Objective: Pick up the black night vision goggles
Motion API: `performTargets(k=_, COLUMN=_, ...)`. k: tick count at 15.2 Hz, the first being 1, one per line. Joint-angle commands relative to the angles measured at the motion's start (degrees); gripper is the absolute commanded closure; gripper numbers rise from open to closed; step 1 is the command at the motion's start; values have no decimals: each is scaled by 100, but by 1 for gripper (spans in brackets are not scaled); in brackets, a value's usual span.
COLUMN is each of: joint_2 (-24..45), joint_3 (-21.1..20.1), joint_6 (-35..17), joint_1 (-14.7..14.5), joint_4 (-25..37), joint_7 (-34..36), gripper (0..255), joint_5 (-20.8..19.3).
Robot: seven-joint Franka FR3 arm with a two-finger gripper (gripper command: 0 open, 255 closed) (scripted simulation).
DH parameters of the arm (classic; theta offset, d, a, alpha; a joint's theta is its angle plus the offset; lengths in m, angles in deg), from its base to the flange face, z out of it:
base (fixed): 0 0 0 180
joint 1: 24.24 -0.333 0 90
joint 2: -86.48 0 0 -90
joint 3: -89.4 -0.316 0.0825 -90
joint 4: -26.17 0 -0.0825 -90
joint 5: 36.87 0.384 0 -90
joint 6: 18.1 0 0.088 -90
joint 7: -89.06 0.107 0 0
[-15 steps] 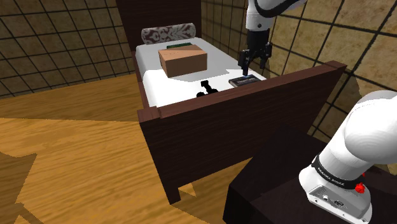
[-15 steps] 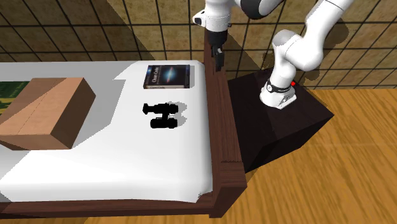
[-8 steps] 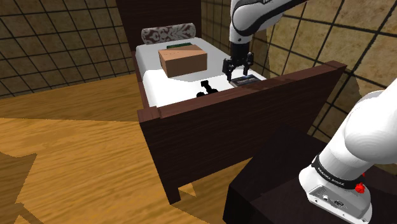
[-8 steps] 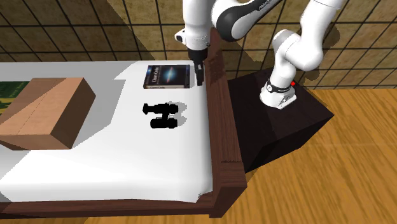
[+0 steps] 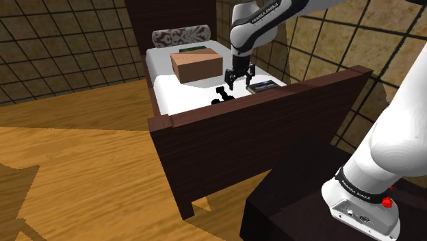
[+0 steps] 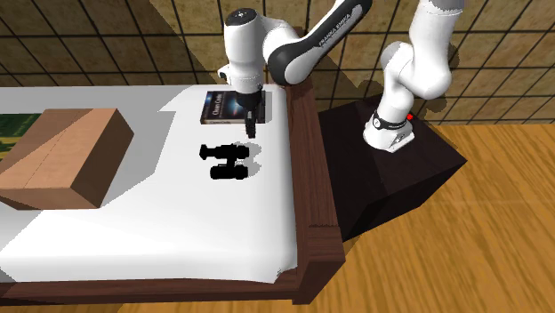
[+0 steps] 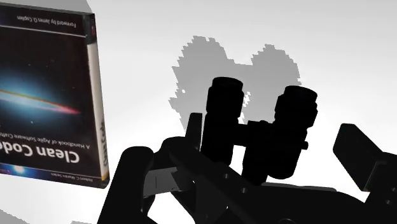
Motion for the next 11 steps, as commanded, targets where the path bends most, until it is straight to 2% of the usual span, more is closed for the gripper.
performTargets(k=1, joint_2=421, joint_3=8, joint_6=-174, joint_1=20, joint_4=308, joint_7=-2, gripper=0, joint_5=71)
performTargets(k=8, joint_2=1932, joint_3=-15, joint_6=-457, joint_1=122, joint_4=1735, joint_7=15, gripper=0, joint_5=317)
performTargets(k=11, joint_2=2137, joint_3=-27, joint_6=-585, joint_1=139, joint_4=1828, joint_7=14, gripper=0, joint_5=344)
